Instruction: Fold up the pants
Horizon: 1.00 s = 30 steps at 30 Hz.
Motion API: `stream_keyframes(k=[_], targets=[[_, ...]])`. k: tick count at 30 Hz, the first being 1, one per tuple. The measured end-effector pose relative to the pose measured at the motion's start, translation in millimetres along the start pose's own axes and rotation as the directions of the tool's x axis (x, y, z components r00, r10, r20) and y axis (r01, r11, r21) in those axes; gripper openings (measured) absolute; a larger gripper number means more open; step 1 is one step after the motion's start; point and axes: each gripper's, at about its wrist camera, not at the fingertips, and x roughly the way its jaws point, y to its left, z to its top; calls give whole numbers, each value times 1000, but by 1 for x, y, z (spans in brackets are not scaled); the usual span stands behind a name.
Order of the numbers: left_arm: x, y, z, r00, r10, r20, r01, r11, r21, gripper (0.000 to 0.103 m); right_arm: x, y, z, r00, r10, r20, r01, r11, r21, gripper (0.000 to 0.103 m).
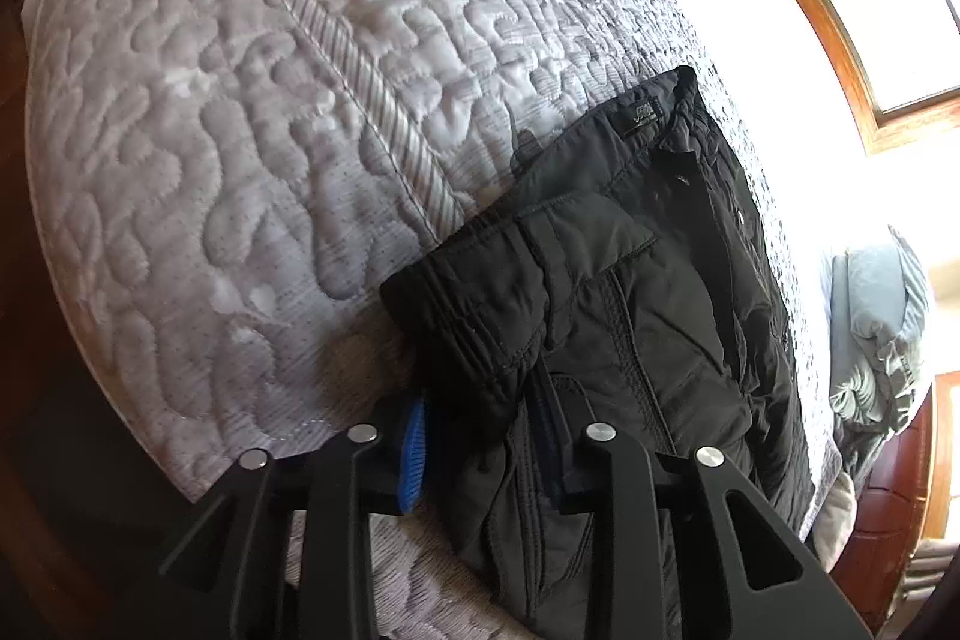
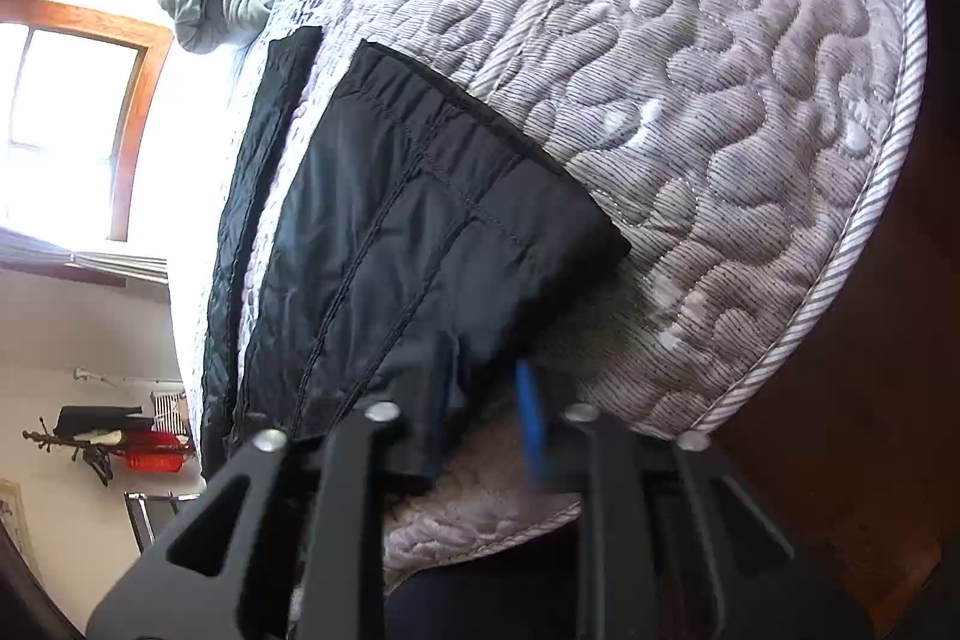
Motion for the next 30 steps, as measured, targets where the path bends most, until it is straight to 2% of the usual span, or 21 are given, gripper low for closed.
stream_keyframes(k=[1,3,4,6,9,11,13,15,17,22,24,26,27,29,30], targets=[[-11,1,4,998,56,20,-57,998,35,59,-8,5,2,999,-31,9,31,999,-17,69],[-31,-9,9,980,173,95,-183,978,101,76,-30,15,6,993,-105,46,108,991,-79,66],[-42,-16,18,978,167,125,-184,973,141,82,-42,20,10,986,-148,72,155,983,-103,66],[-50,-39,44,985,129,115,-153,961,231,91,-60,39,19,981,-160,111,178,969,-171,69],[-42,-94,91,997,43,71,-67,924,376,99,-59,83,39,992,-86,87,107,959,-264,90],[-25,-132,122,999,11,31,-24,895,446,99,-38,123,59,998,-42,48,56,946,-320,91],[5,-168,151,999,-10,-36,27,866,499,99,-11,154,72,999,-35,-1,32,935,-354,91],[40,-196,174,996,1,-92,48,846,530,99,22,188,86,998,-4,-67,-22,928,-373,91],[73,-210,187,991,10,-134,64,842,536,99,51,216,93,994,-1,-109,-43,914,-403,91],[155,-215,215,965,16,-260,118,862,493,99,108,270,131,987,-1,-160,-71,894,-442,91],[178,-213,218,947,23,-320,145,858,493,98,127,285,149,986,-16,-165,-62,887,-457,91],[187,-215,217,942,34,-334,155,838,524,98,145,299,168,985,-31,-171,-57,874,-483,91],[187,-215,216,941,33,-336,161,831,532,94,153,309,181,984,-43,-172,-51,861,-505,91],[187,-214,217,944,37,-329,155,829,537,81,168,322,203,984,-57,-167,-43,839,-542,91],[186,-213,221,945,42,-325,149,828,541,68,177,328,217,984,-66,-163,-36,831,-556,91]])
